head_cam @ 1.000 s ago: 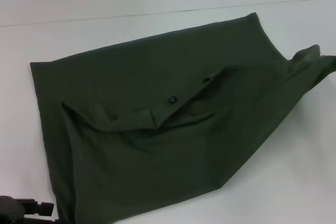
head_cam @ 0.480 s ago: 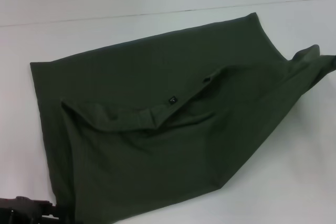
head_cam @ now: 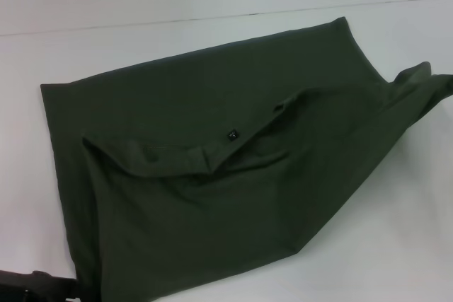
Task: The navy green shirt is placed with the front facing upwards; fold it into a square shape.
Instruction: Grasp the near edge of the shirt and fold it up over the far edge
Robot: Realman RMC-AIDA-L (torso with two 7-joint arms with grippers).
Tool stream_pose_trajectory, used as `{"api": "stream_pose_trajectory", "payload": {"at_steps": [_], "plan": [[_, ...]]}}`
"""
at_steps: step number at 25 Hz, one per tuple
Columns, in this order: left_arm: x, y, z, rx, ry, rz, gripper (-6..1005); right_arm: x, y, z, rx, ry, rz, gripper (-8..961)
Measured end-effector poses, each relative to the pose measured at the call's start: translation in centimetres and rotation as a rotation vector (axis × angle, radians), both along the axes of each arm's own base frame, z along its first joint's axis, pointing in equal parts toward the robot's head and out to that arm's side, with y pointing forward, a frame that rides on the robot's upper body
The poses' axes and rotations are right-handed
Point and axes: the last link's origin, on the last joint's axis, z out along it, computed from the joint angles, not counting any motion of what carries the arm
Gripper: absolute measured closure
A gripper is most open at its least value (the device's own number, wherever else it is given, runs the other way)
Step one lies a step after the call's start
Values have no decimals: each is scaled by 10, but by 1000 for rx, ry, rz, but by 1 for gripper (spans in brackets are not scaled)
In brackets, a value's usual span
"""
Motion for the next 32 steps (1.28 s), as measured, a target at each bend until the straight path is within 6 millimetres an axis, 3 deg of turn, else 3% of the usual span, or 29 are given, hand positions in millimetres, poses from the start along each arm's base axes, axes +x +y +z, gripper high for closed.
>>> {"api": "stream_pose_trajectory", "payload": {"at_steps": [29,32], "plan": [[13,12,-17,-21,17,-83,147,1,0,1,5,2,-6,951],[12,13,-18,-18,24,-83,245,2,-1,1,7,2,-9,951]]}}
